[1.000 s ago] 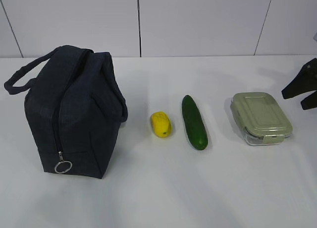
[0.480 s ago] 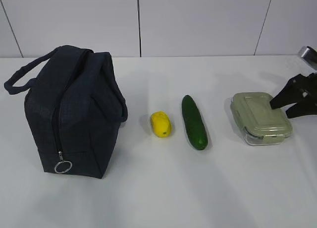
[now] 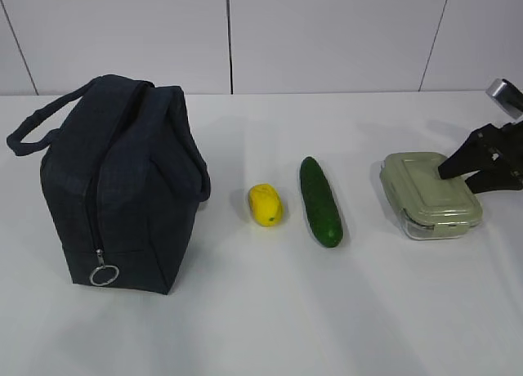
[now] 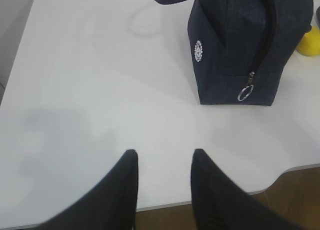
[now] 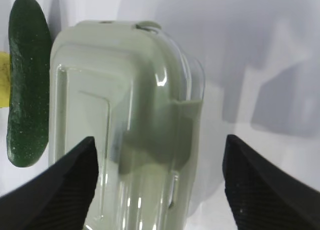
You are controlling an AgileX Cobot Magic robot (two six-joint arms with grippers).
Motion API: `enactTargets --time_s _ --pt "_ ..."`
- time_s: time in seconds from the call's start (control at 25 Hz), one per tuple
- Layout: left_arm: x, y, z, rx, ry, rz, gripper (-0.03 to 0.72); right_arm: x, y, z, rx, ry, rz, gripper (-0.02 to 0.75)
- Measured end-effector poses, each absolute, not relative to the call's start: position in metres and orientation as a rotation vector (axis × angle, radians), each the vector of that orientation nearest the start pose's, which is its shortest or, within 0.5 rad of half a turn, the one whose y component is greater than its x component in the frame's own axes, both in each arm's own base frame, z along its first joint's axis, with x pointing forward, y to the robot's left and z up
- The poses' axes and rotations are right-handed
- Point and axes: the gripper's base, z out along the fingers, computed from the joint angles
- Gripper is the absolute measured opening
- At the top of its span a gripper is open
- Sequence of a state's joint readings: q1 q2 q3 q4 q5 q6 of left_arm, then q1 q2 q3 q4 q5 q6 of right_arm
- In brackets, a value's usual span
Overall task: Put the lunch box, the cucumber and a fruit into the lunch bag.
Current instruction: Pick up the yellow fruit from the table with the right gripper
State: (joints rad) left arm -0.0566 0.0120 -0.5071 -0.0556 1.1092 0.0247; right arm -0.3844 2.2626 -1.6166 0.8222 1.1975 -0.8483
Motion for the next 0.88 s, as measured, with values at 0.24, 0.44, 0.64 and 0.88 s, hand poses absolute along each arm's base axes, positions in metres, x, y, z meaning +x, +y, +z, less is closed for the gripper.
enactTargets --time_s 0.24,0.44,0.64,0.88 --pt "-0.006 -0.004 0.276 0.089 2.096 -0.086 0.238 0.424 -0.104 0.134 -0.121 2.677 0.989 0.57" --pt "-0.006 -0.004 0.276 0.089 2.096 -0.086 0.238 0.426 -0.104 0.125 -0.101 2.675 1.021 0.569" --pt "-0.006 -0.004 0.276 0.089 2.096 -0.086 0.238 0.427 -0.103 0.124 -0.094 2.668 1.034 0.569" --pt "-0.006 -0.004 0.276 0.089 2.096 -0.086 0.238 0.427 -0.101 0.124 -0.101 2.667 1.036 0.568"
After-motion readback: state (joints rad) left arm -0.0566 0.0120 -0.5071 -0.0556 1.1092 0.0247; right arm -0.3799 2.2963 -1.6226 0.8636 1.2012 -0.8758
